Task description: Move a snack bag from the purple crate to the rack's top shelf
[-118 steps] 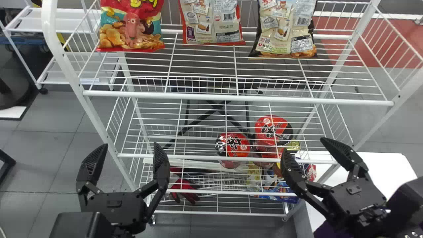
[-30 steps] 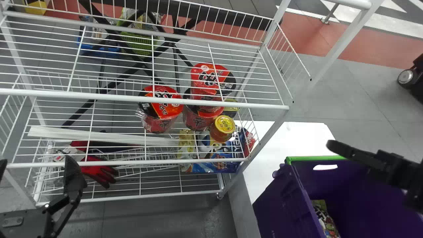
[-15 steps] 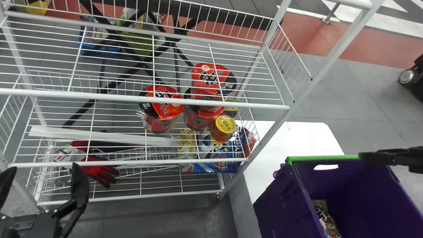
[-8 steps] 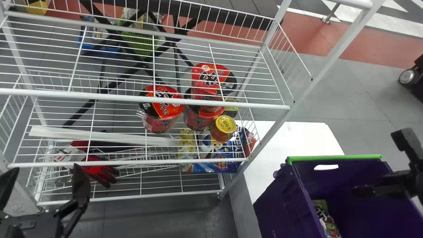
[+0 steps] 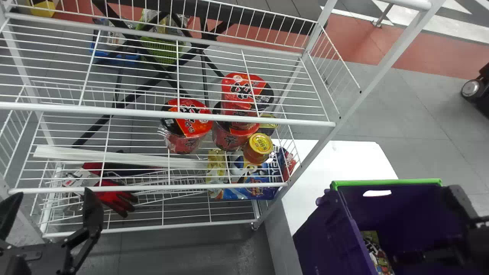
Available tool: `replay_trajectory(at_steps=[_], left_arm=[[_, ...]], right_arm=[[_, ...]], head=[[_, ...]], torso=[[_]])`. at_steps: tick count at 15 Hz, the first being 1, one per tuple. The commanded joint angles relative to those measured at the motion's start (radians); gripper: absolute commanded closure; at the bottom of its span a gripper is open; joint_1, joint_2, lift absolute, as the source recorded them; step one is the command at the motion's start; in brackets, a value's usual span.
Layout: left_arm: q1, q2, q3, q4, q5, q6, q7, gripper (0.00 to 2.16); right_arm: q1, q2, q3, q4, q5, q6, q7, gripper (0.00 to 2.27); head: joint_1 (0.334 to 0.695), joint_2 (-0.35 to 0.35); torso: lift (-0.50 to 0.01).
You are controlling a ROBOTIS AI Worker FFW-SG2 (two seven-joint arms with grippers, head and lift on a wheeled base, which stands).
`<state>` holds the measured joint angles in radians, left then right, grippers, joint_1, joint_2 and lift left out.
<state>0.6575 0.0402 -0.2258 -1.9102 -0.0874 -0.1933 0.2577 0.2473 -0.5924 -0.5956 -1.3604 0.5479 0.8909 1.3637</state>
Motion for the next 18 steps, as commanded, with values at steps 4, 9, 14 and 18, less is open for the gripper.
replay_trajectory(at_steps=[4, 9, 14, 18], left_arm=[[-0.016, 0.006, 0.016, 0.03, 0.028, -0.05, -0.02, 0.09], [-0.015, 0.021, 0.028, 0.033, 0.054, -0.074, -0.02, 0.09], [-0.019, 0.021, 0.029, 0.05, 0.071, -0.102, -0.025, 0.09], [-0.012, 0.021, 0.036, 0.05, 0.071, -0.108, -0.025, 0.09]], right_arm=[[0.023, 0.042, -0.004, 0.089, 0.03, -0.063, -0.04, 0.0], [0.01, 0.072, 0.033, 0.182, 0.053, -0.146, -0.327, 0.0], [-0.052, 0.082, 0.053, 0.311, 0.038, -0.275, -0.509, 0.0], [-0.097, 0.098, 0.074, 0.394, -0.01, -0.358, -0.586, 0.0]], head=[[0.695, -0.35], [0.695, -0.35], [0.695, -0.35], [0.695, -0.35]], torso=[[-0.451], [-0.451], [-0.451], [-0.451]])
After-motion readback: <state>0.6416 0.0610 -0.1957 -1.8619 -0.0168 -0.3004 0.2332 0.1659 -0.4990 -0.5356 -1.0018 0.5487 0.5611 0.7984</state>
